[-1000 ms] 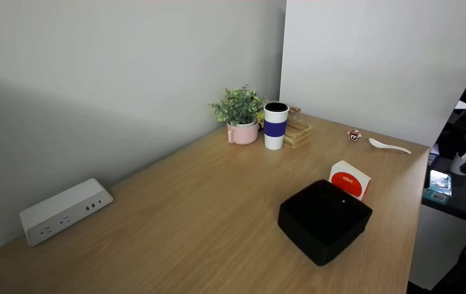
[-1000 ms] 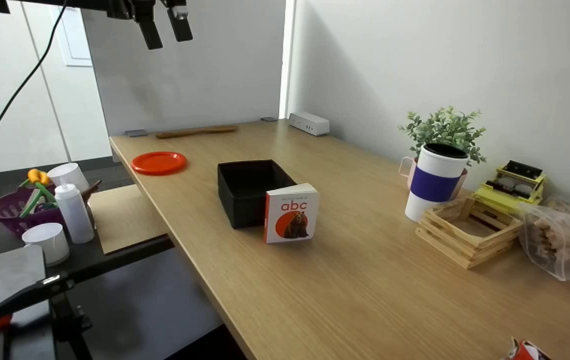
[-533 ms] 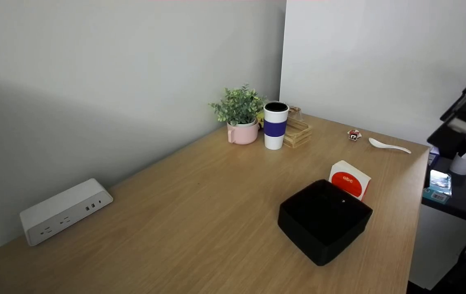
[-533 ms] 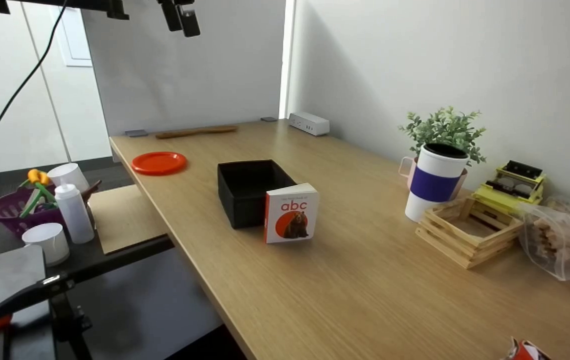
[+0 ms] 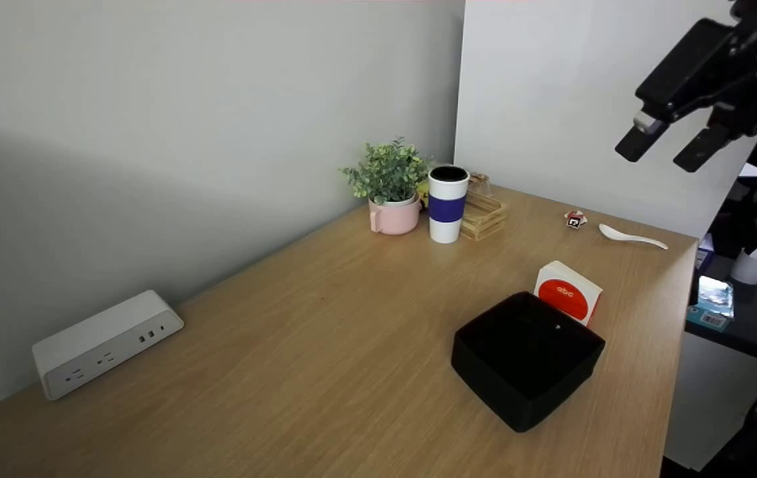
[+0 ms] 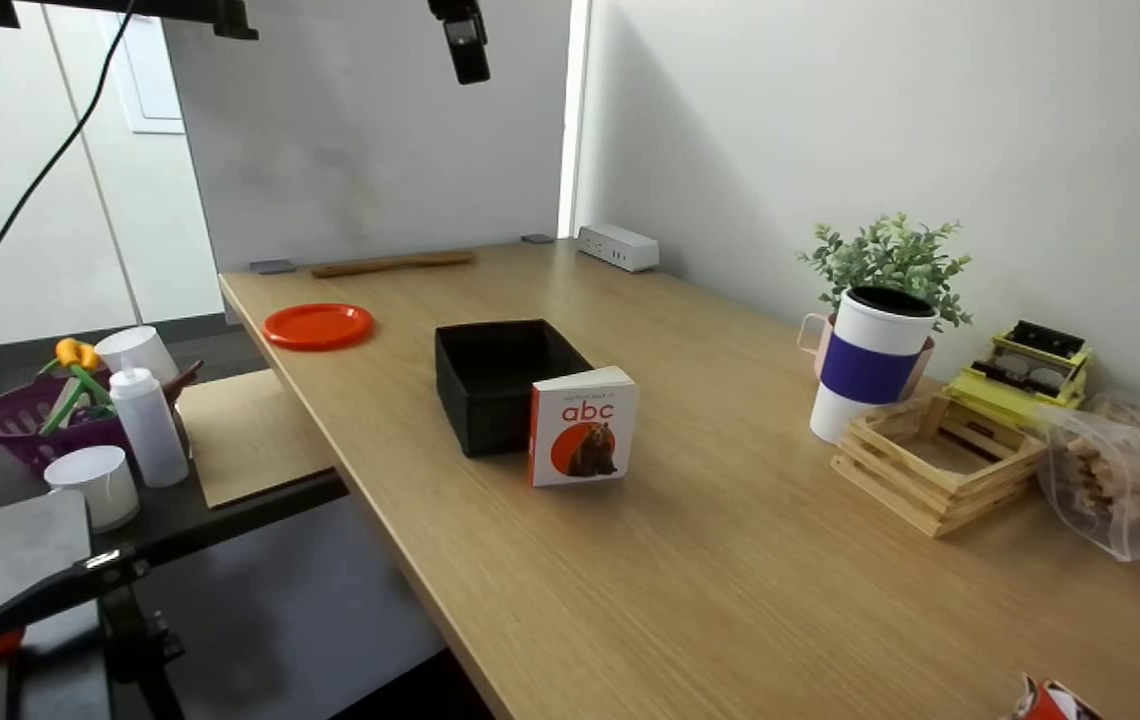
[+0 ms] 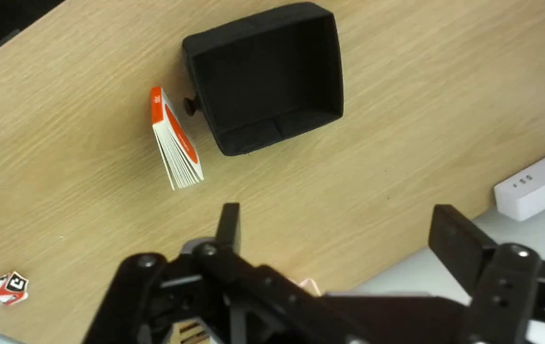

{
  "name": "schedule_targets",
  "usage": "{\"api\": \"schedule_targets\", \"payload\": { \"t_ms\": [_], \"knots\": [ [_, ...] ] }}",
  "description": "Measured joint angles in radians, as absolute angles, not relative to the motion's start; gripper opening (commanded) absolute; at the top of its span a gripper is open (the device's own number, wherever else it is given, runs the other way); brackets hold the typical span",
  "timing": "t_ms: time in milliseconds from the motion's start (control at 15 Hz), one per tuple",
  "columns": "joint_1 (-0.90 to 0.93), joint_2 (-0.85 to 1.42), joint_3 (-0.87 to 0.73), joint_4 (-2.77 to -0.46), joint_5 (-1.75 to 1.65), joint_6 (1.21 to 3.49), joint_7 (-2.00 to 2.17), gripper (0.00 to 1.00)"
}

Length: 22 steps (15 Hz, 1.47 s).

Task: Put the book inside the black box

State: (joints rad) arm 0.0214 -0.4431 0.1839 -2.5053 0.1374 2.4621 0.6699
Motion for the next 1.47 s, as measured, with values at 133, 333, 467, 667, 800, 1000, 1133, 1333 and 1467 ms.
{"api": "schedule_targets", "payload": {
  "t_ms": [133,333,467,667,800,1000,1133,1333,1467],
  "knots": [
    [0.008,-0.399,0.151,-2.505,0.187,2.523,0.693,1.00],
    [0.006,-0.356,0.135,-2.503,0.210,2.565,0.708,1.00],
    [0.006,-0.355,0.136,-2.501,0.210,2.566,0.717,1.00],
    [-0.002,-0.345,0.136,-2.491,0.178,2.531,0.737,1.00],
    [-0.037,-0.311,0.136,-2.454,0.090,2.434,0.779,1.00],
    [-0.076,-0.213,0.109,-2.361,-0.017,2.285,0.772,1.00],
    [-0.079,-0.131,0.083,-2.286,-0.052,2.191,0.733,1.00],
    [-0.074,-0.020,0.068,-2.176,-0.061,2.065,0.666,1.00],
    [-0.071,0.014,0.067,-2.141,-0.063,2.041,0.660,1.00]
  ]
}}
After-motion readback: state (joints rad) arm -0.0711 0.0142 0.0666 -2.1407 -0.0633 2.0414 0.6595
